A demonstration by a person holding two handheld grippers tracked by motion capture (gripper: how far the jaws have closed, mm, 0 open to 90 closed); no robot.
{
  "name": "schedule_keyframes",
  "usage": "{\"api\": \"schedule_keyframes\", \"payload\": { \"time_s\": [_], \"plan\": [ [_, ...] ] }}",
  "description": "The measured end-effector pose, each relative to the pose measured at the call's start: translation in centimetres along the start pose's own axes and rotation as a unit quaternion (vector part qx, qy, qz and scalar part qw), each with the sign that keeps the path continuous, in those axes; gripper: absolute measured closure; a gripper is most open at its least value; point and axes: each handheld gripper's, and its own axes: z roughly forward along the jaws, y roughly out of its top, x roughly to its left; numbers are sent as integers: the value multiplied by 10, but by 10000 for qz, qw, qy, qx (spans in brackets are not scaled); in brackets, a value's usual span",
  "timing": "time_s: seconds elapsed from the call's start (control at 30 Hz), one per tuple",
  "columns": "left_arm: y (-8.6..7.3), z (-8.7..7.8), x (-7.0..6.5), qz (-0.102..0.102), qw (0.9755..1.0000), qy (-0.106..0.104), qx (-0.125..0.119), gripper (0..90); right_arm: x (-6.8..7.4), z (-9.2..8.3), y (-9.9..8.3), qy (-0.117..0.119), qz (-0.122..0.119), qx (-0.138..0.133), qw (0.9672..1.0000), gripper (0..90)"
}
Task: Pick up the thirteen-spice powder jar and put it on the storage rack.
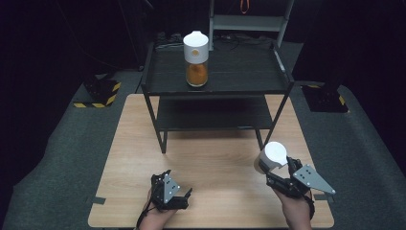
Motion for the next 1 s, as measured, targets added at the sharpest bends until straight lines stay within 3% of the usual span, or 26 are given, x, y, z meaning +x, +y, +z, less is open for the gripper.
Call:
{"api": "schedule_keyframes", "payload": {
  "time_s": [0.43,1.0],
  "plan": [
    [0,0,0,35,10000,-23,-1,5,9,18,25,136,-31,-112,9998,302],
    [2,1,0,100,9999,-53,48,5,8,36,65,210,-132,-254,9994,302]
  ]
}}
